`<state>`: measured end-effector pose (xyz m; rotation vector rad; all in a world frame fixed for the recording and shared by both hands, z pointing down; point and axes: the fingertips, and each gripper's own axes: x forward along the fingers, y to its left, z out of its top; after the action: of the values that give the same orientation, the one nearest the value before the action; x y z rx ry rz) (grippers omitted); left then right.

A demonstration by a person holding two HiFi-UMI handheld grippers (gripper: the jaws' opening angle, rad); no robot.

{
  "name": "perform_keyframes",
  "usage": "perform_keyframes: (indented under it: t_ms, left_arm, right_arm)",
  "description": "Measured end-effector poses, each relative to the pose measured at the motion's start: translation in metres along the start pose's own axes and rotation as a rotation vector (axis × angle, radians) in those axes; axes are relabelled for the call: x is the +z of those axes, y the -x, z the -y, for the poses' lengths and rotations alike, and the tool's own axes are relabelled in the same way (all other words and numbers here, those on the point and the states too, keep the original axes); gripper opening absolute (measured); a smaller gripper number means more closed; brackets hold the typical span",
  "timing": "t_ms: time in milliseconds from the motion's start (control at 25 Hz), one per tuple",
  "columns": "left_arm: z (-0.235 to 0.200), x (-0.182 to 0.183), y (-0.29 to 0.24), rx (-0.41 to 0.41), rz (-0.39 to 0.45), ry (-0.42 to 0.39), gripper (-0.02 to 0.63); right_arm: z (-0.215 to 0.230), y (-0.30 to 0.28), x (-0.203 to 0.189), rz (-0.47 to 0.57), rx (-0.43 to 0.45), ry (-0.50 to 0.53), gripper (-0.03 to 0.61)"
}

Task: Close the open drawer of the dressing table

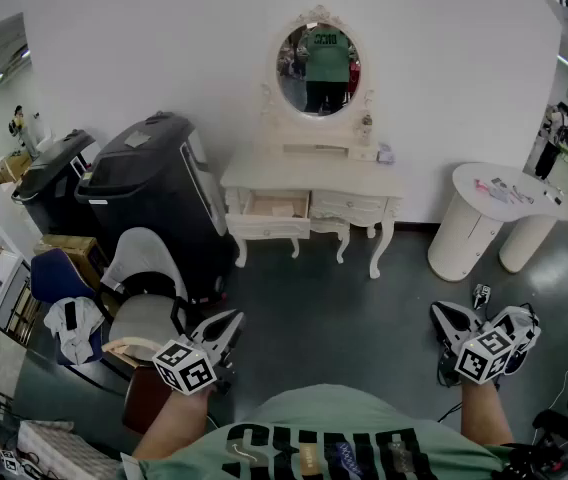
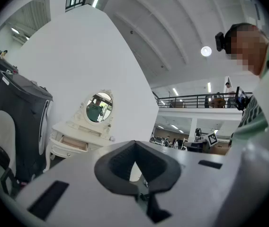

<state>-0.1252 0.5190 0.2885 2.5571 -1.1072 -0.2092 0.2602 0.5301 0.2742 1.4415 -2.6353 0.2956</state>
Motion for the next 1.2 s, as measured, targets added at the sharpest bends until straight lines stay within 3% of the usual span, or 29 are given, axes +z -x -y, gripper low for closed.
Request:
perform_keyframes:
  t_ms: [680, 1200]
  left_arm:
    - [0.074, -0.028, -0.025, 0.007, -0.033, -0.010, 0.002]
    - [0.109, -0.059, -0.036, 0.073, -0.074, 0.011, 0.002]
  right_arm:
    - [0.046, 0.069, -0.013, -0.005, -0.026, -0.034, 0.011]
    - [0.062, 0.075, -0.033, -0.021, 0.065, -0.030, 0.011]
